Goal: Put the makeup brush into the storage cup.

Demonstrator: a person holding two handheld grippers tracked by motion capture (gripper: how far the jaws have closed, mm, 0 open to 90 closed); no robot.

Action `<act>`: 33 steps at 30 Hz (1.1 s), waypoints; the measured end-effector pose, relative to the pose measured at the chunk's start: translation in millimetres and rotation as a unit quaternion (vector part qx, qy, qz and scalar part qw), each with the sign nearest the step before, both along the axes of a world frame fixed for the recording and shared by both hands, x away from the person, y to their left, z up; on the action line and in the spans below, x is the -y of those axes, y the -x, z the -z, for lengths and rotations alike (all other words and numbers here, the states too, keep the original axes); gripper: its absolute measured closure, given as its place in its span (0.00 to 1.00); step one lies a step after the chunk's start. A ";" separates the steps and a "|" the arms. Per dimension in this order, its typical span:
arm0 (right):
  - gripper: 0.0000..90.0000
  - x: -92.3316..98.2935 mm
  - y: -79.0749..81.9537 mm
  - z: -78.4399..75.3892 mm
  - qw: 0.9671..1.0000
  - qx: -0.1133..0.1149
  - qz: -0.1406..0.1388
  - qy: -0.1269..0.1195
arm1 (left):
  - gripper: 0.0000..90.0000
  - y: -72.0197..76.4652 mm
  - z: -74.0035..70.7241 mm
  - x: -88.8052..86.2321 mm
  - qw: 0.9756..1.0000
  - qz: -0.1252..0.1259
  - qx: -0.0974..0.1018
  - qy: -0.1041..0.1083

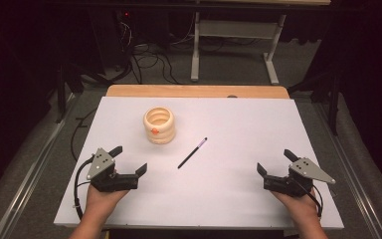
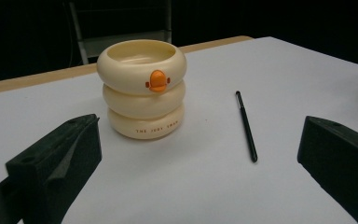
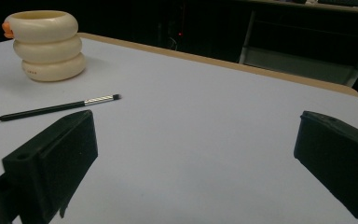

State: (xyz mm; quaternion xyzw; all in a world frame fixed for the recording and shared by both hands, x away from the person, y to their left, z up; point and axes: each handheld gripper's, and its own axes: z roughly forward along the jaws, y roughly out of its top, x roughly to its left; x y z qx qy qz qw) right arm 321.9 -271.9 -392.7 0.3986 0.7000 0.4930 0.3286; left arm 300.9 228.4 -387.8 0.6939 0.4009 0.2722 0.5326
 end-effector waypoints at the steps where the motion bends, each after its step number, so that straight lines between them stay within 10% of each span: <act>1: 0.01 -0.1 -0.1 0.3 1.000 0.001 -0.002 0.000 | 0.00 0.0 0.0 0.0 1.000 0.000 0.000 0.000; 33: 0.01 -6.7 0.5 -0.7 1.000 -0.010 -0.005 0.013 | 0.00 -1.8 1.7 -1.3 1.000 -0.006 -0.013 0.001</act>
